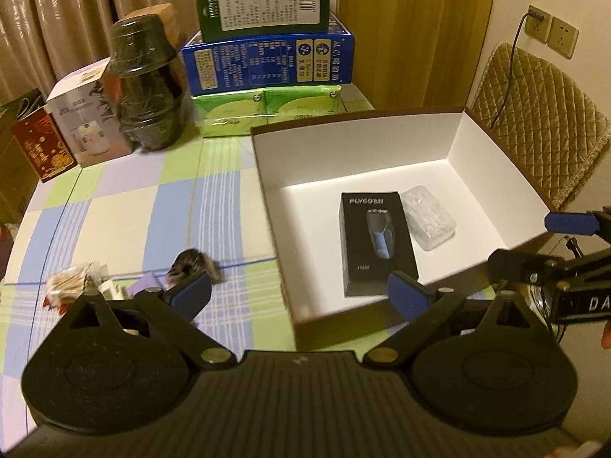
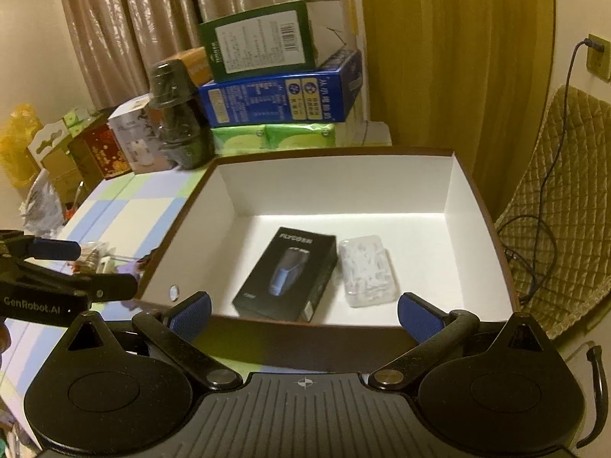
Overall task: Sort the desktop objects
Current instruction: 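Withdraw both open tools from the cardboard box back over the table, then grasp the leopard-print cord with the left tool while the right tool grasps the lavender tube, then lift the leopard-print cord and the lavender tube off the table, then carry the cord and the tube into the cardboard box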
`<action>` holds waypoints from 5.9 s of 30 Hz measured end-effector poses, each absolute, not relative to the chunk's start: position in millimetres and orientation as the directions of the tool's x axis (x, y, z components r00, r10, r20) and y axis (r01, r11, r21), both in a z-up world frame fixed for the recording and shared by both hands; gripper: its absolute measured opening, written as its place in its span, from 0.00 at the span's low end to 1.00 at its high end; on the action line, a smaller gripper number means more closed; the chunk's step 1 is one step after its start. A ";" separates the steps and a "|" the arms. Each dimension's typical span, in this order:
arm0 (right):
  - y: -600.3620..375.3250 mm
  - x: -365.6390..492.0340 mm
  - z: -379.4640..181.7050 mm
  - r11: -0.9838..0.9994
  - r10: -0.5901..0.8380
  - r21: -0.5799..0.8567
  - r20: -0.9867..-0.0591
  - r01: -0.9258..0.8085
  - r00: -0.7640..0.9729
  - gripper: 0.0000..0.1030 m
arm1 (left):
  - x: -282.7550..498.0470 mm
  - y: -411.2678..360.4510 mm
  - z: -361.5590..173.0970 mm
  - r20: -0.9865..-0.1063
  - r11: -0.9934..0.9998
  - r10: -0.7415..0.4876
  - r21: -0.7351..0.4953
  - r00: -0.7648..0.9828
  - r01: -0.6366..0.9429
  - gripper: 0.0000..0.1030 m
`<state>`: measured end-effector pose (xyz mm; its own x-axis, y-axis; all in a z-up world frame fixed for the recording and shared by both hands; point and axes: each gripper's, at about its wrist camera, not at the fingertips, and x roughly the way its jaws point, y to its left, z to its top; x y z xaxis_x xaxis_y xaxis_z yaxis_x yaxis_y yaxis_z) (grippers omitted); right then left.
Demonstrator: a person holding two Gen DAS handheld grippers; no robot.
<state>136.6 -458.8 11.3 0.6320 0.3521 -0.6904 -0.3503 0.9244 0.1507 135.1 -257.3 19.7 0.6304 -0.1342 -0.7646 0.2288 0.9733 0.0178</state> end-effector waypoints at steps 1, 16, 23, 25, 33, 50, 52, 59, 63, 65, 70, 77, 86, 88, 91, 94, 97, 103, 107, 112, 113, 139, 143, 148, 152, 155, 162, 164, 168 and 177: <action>-457.8 134.4 11.9 0.924 0.352 0.151 -0.690 -0.351 0.632 0.98 | 131.3 -254.0 20.0 -0.764 0.973 -0.135 0.016 0.630 0.229 0.95; -427.9 100.8 11.0 0.930 0.347 0.171 -0.703 -0.325 0.621 0.98 | 92.3 -202.9 23.7 -0.759 0.967 -0.168 -0.002 0.629 0.256 0.95; -405.5 82.2 2.8 0.933 0.341 0.184 -0.723 -0.309 0.601 0.98 | 78.2 -171.6 21.3 -0.769 0.962 -0.175 -0.001 0.615 0.272 0.95; -397.6 77.3 0.9 0.930 0.348 0.189 -0.726 -0.314 0.593 0.98 | 74.6 -161.3 21.0 -0.772 0.962 -0.171 0.002 0.612 0.272 0.95; -352.7 63.8 -14.5 0.910 0.393 0.226 -0.741 -0.349 0.544 0.98 | 62.7 -107.8 15.5 -0.783 0.976 -0.127 0.010 0.608 0.216 0.95; -240.4 70.6 -35.6 0.843 0.491 0.242 -0.712 -0.481 0.502 0.98 | 74.2 -0.2 -3.7 -0.817 0.998 -0.063 -0.045 0.574 0.046 0.95; -230.4 73.9 -38.7 0.840 0.492 0.231 -0.707 -0.491 0.508 0.98 | 79.7 7.9 -6.5 -0.816 0.998 -0.066 -0.059 0.574 0.032 0.95; -198.2 91.4 -58.7 0.827 0.485 0.173 -0.699 -0.534 0.525 0.67 | 105.5 26.3 -22.0 -0.821 0.994 -0.090 -0.113 0.564 -0.005 0.94; -187.7 109.8 -73.6 0.824 0.480 0.170 -0.716 -0.540 0.507 0.55 | 123.4 32.4 -32.5 -0.826 0.990 -0.106 -0.141 0.554 -0.020 0.94; -183.3 118.2 -80.3 0.824 0.470 0.161 -0.729 -0.543 0.497 0.54 | 133.0 33.9 -38.3 -0.827 0.988 -0.112 -0.151 0.551 -0.026 0.94; -174.5 137.5 -95.7 0.830 0.447 0.147 -0.753 -0.539 0.483 0.53 | 157.1 38.7 -55.0 -0.836 0.974 -0.156 -0.218 0.527 -0.057 0.93; -170.7 158.5 -111.2 0.837 0.421 0.138 -0.782 -0.530 0.460 0.53 | 188.0 48.7 -76.7 -0.841 0.938 -0.216 -0.320 0.496 -0.135 0.91; -173.4 172.0 -123.3 0.847 0.404 0.149 -0.804 -0.509 0.437 0.53 | 220.3 63.0 -106.7 -0.843 0.884 -0.284 -0.414 0.456 -0.215 0.76; -173.8 174.2 -125.2 0.849 0.404 0.154 -0.806 -0.506 0.432 0.53 | 224.1 63.8 -112.7 -0.847 0.880 -0.292 -0.420 0.443 -0.223 0.71; -173.5 176.5 -126.7 0.847 0.408 0.159 -0.806 -0.506 0.429 0.53 | 227.4 66.3 -118.5 -0.833 0.855 -0.334 -0.465 0.441 -0.229 0.59; -170.6 177.8 -127.9 0.841 0.414 0.159 -0.805 -0.517 0.425 0.53 | 229.0 66.4 -117.9 -0.823 0.850 -0.351 -0.480 0.448 -0.216 0.44; -165.6 177.5 -128.9 0.830 0.417 0.147 -0.804 -0.538 0.424 0.53 | 228.4 66.9 -115.6 -0.822 0.861 -0.344 -0.469 0.453 -0.197 0.42; -153.9 181.1 -133.4 0.809 0.424 0.125 -0.800 -0.574 0.424 0.45 | 222.1 72.8 -106.2 -0.811 0.871 -0.342 -0.463 0.474 -0.163 0.27; -145.7 185.4 -138.8 0.795 0.422 0.103 -0.802 -0.598 0.423 0.41 | 218.2 77.0 -104.2 -0.817 0.881 -0.324 -0.444 0.477 -0.162 0.04; -141.0 185.9 -144.7 0.787 0.400 0.069 -0.813 -0.613 0.422 0.28 | 212.7 74.7 -104.3 -0.824 0.883 -0.327 -0.441 0.464 -0.161 0.19; -141.3 184.4 -144.9 0.786 0.397 0.067 -0.817 -0.615 0.419 0.27 | 211.2 72.6 -102.4 -0.821 0.886 -0.329 -0.440 0.467 -0.149 0.31; -180.7 152.3 -138.2 0.828 0.323 0.016 -0.830 -0.560 0.454 0.27 | 215.8 2.4 -118.6 -0.901 0.996 -0.073 -0.045 0.427 0.076 0.33; -189.4 144.0 -138.3 0.822 0.329 0.026 -0.837 -0.569 0.437 0.27 | 192.3 10.0 -117.0 -0.901 0.991 -0.083 -0.029 0.425 0.131 0.33; -203.5 125.8 -135.3 0.808 0.337 0.048 -0.855 -0.588 0.394 0.27 | 156.9 28.6 -114.7 -0.909 0.986 -0.101 -0.038 0.404 0.160 0.33; -204.9 117.9 -134.1 0.797 0.337 0.045 -0.861 -0.602 0.381 0.32 | 141.6 38.8 -114.8 -0.912 0.986 -0.106 -0.046 0.396 0.158 0.34; -200.4 122.2 -137.7 0.815 0.317 0.025 -0.856 -0.580 0.408 0.51 | 139.9 37.3 -114.6 -0.911 0.987 -0.106 -0.048 0.398 0.153 0.40; -191.4 127.0 -138.6 0.808 0.339 0.019 -0.832 -0.588 0.438 0.31 | 141.0 23.8 -116.4 -0.902 0.985 -0.063 0.014 0.427 0.174 0.44; -189.6 123.0 -138.3 0.802 0.336 0.006 -0.832 -0.598 0.441 0.30 | 139.6 22.7 -115.8 -0.895 0.983 -0.046 0.038 0.443 0.177 0.34; -193.5 114.0 -136.4 0.798 0.342 0.021 -0.840 -0.603 0.422 0.30 | 134.9 22.6 -114.3 -0.892 0.982 -0.036 0.053 0.450 0.183 0.32; -223.1 89.0 -127.1 0.818 0.372 0.106 -0.847 -0.565 0.380 0.30 | 108.2 6.5 -107.7 -0.899 0.974 -0.087 0.013 0.430 0.224 0.32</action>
<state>89.0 -223.1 -127.1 0.3798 0.3720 -0.8470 -0.5647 0.8184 0.1062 108.2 6.5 -107.7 0.4299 -0.0871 -0.8987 0.2242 0.9745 0.0128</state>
